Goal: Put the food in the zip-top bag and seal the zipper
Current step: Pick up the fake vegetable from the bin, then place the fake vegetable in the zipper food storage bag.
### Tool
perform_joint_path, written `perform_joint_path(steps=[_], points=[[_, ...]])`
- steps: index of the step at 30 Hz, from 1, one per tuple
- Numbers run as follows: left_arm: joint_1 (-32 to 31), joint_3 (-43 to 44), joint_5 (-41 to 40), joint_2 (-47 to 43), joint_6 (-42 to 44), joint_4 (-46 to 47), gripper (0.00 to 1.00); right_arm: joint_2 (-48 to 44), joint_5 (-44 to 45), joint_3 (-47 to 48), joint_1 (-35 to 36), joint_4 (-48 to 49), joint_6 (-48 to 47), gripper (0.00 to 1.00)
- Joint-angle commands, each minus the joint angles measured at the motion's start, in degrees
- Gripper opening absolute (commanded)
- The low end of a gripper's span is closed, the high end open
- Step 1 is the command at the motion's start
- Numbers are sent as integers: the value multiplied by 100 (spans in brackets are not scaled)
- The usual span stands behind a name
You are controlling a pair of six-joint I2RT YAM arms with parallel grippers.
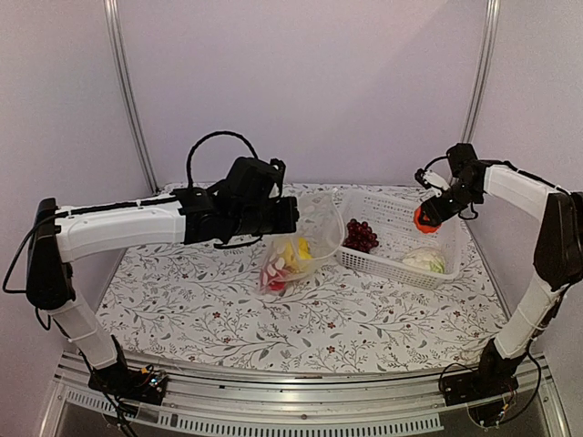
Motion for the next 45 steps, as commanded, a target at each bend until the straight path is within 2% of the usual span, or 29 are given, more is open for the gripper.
perform_joint_path(steps=[1, 7, 18, 24, 27, 30, 33, 39, 45], points=[[100, 186, -78, 120, 63, -150, 0, -655, -1614, 326, 71, -419, 82, 45], [102, 225, -29, 146, 32, -165, 0, -1068, -3951, 589, 231, -576, 235, 44], [102, 212, -41, 120, 8, -217, 0, -672, -5054, 928, 1250, -434, 373, 45], [102, 186, -36, 93, -17, -260, 0, -287, -5024, 1311, 1915, -318, 508, 47], [101, 168, -40, 69, -27, -285, 0, -37, -4738, 1488, 2121, -190, 631, 49], [102, 126, -72, -5, -29, -287, 0, 277, -4405, 1647, 2247, -163, 683, 69], [102, 63, -124, -79, -50, -286, 0, 458, -4443, 1782, 2278, -282, 680, 97], [102, -4, -126, -96, -70, -284, 0, 168, -4134, 1607, 2281, -232, 529, 99], [101, 39, -141, -91, -37, -288, 0, -321, -3284, 1300, 2260, -223, 338, 99]])
